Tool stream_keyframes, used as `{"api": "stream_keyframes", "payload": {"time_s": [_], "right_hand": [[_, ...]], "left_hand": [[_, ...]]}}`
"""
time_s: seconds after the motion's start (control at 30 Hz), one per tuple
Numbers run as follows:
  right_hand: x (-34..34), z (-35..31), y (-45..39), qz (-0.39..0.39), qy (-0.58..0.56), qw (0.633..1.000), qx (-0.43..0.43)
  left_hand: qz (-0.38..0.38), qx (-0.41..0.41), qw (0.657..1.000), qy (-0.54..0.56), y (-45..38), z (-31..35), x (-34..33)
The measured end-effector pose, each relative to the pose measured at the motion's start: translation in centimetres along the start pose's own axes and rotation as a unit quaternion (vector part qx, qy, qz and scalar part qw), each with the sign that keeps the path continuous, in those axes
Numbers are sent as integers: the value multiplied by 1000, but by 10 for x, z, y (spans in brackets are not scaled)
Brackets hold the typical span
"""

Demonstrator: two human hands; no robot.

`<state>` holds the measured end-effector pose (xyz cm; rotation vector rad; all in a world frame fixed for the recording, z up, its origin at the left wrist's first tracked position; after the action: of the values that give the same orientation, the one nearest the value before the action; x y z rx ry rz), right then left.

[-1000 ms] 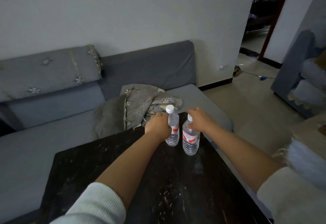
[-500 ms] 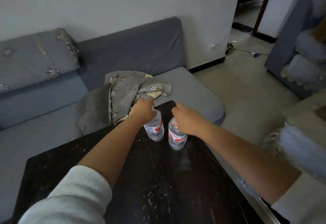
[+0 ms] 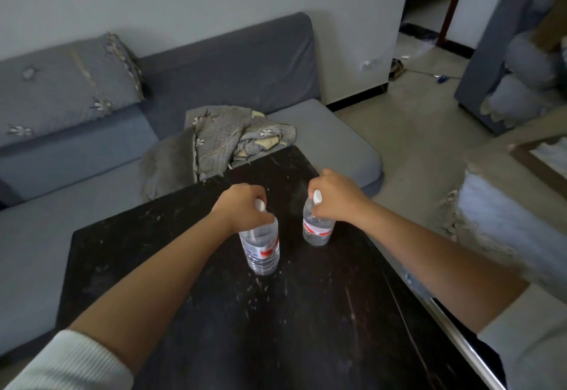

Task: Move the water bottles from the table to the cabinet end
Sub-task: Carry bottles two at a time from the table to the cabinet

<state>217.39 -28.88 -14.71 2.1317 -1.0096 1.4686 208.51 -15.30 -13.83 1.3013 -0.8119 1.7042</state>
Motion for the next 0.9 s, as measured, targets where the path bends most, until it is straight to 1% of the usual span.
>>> {"api": "stream_keyframes", "payload": {"time_s": [0.1, 0.2, 0.27, 0.43, 0.53, 0.67, 0.73, 0.83, 0.9], "right_hand": [[6, -1, 39, -3, 9, 1000, -18], [11, -4, 87, 0, 10, 998, -67], [13, -6, 119, 14, 12, 994, -104], [20, -12, 219, 77, 8, 975, -207], [26, -17, 281, 105, -1, 957, -270], [39, -16, 372, 136, 14, 931, -338], [46, -17, 411, 145, 31, 921, -360], [55, -18, 489, 163, 39, 897, -409], [60, -21, 550, 183, 41, 874, -449]], "left_hand": [[-20, -32, 999, 15, 34, 7, -2], [-41, -101, 993, 38, 65, 19, -5], [-38, -150, 987, 52, 83, 30, -6], [-47, -283, 956, 63, 143, 68, -10], [-57, -337, 937, 77, 180, 94, -14], [-105, -431, 893, 76, 245, 147, -19], [-140, -463, 872, 73, 274, 169, -25], [-184, -524, 829, 68, 335, 209, -39], [-200, -579, 789, 52, 384, 237, -50]]}}
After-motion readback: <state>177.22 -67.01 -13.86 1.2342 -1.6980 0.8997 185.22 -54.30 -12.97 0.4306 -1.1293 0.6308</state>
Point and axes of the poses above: each hand's wrist, its own y-axis away from the middle knuckle, its own x-axis out of the back of the hand, z = x × y, the point moved 4 cm from there along -y, towards the middle knuckle, and after that the axes turned 14 degrees about z, right-handed, at the moved point
